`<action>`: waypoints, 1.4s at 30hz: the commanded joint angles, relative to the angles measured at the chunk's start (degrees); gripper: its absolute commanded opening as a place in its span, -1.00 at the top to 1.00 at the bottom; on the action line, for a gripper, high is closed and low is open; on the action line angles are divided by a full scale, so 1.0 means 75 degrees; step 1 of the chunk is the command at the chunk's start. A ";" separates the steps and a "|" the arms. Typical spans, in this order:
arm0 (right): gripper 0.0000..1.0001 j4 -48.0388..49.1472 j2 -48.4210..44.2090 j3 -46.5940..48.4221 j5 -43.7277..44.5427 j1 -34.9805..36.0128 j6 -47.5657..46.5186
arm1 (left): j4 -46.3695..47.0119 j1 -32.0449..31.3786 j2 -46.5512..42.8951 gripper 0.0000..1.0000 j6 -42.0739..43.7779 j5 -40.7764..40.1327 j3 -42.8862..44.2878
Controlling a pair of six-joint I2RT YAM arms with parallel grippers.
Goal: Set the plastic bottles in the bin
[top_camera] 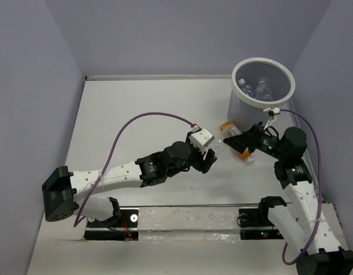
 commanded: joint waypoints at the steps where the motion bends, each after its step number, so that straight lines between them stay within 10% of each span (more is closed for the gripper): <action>1: -0.74 0.0967 0.0026 -0.0038 -0.0319 0.0090 0.0621 | 0.0959 0.0032 -0.0062 0.10 -0.0121 -0.0063 0.0075; 8: -0.04 0.1482 0.0224 0.0582 0.1052 0.0090 0.0691 | 0.1030 0.0032 -0.0202 -0.44 -0.0110 0.0078 0.0017; 17: 0.20 0.1730 0.1232 0.2105 0.1791 0.0090 0.0481 | 0.0422 0.0078 -0.1326 -0.98 -0.0296 -0.0494 -0.0206; 26: 0.20 -0.0531 0.2837 0.5396 0.5584 0.0090 -0.1898 | -0.1347 0.0254 -0.3072 -0.98 -0.0754 -0.1560 0.0251; 38: 0.15 -0.1575 0.3903 0.5821 0.9770 0.0090 -0.3245 | -0.2110 0.0278 -0.4679 -0.98 -0.1059 -0.2523 0.0040; 41: -0.10 -0.1937 0.4430 0.6382 1.0054 0.0090 -0.3656 | -0.2228 0.0278 -0.4690 -0.98 -0.1199 -0.2477 -0.0006; 42: -0.46 -0.2113 0.4617 0.6605 1.0054 0.0090 -0.3715 | -0.2239 0.0278 -0.4702 -0.98 -0.1234 -0.2465 -0.0030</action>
